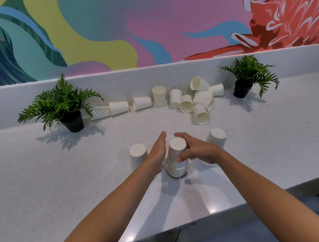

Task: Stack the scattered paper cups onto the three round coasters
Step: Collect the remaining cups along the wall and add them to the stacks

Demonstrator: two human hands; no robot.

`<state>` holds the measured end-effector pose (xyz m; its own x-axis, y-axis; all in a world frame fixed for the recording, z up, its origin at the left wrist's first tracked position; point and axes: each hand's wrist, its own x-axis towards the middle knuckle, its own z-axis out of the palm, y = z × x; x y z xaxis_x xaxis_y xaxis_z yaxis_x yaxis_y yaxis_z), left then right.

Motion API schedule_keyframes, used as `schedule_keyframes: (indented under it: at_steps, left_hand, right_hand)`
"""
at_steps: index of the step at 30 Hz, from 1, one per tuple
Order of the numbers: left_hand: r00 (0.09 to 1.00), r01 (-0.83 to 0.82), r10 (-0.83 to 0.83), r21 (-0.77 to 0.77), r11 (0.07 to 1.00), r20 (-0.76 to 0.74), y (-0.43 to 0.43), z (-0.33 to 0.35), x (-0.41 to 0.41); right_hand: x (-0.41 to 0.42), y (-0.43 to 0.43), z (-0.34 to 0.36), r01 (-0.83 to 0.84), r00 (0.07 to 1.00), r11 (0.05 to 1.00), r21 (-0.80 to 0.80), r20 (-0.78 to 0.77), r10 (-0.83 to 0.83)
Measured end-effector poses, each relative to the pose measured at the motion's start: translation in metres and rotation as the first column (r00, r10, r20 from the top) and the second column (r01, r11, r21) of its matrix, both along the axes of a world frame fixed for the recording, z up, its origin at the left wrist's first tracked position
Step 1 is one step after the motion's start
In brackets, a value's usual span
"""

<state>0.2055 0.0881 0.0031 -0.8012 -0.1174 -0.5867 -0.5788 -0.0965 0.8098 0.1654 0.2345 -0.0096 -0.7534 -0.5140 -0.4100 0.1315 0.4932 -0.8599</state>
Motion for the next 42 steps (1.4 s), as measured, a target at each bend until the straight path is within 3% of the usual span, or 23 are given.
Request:
schedule_keyframes:
  at_steps: [7, 13, 19, 24, 27, 31, 39, 42]
  left_hand:
    - [0.992, -0.009, 0.0, -0.072, 0.997, -0.127, -0.01, 0.025, -0.04]
    - [0.994, -0.026, 0.012, -0.126, 0.992, -0.111, -0.013, 0.031, -0.084]
    - [0.998, -0.015, 0.002, -0.179, 0.984, -0.069, -0.006, 0.024, -0.132]
    - [1.0, 0.005, -0.004, -0.178, 0.984, 0.003, 0.004, 0.009, -0.17]
    - [0.999, 0.026, -0.018, -0.17, 0.985, 0.047, 0.008, -0.003, -0.189]
    - [0.995, 0.062, -0.05, -0.144, 0.988, 0.084, 0.012, -0.018, -0.207]
    - [0.988, 0.11, -0.099, -0.09, 0.99, 0.121, 0.021, -0.037, -0.229]
    - [0.986, 0.111, -0.112, 0.017, 0.994, 0.127, 0.024, -0.037, -0.234]
  right_hand:
    - [-0.037, -0.008, 0.052, -0.012, 0.994, 0.998, -0.06, -0.105, 0.005]
    - [-0.092, 0.0, 0.066, 0.134, 0.941, 0.983, 0.128, -0.328, -0.085]
    - [-0.156, 0.032, 0.05, 0.277, 0.916, 0.933, 0.229, -0.356, -0.185]
    - [-0.204, 0.049, 0.017, 0.393, 0.894, 0.775, 0.495, -0.402, -0.196]
    - [-0.224, 0.052, -0.005, 0.393, 0.913, 0.69, 0.608, -0.346, -0.215]
    - [-0.238, 0.051, -0.028, 0.316, 0.948, 0.676, 0.666, -0.245, -0.202]
    - [-0.244, 0.056, -0.019, 0.277, 0.956, 0.767, 0.579, -0.088, -0.279]
    - [-0.247, 0.047, -0.005, 0.347, 0.931, 0.807, 0.478, -0.074, -0.356]
